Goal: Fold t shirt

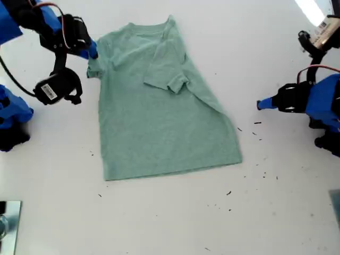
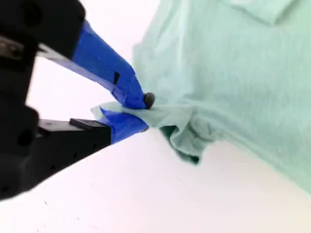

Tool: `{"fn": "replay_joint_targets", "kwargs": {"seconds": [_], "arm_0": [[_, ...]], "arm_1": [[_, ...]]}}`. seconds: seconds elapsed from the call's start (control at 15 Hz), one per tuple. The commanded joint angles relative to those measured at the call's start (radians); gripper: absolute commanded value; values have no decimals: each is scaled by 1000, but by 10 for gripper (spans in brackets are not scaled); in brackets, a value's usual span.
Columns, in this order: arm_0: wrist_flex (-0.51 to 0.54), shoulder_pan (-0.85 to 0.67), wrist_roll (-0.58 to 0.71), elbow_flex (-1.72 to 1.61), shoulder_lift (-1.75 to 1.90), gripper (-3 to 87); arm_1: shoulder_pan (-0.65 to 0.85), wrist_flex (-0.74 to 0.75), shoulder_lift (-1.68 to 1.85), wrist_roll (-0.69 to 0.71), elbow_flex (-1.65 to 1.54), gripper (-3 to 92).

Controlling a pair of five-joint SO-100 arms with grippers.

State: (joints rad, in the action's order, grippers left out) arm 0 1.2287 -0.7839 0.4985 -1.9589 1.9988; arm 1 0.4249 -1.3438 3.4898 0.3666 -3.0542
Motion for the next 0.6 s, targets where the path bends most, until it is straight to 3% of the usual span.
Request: {"fn": "replay_joint_targets", "kwargs": {"seconds": [0.0,0.4,0.53], "arm_0": [[101,75,11,285,14,-2],[-9,265,-8,465,-239,-2],[-29,328,-8,666,-456,-2]], "arm_1": [[-2,18,9,11,-57,26],[0,18,9,2,-57,26],[0,20,9,-2,-57,26]]}}
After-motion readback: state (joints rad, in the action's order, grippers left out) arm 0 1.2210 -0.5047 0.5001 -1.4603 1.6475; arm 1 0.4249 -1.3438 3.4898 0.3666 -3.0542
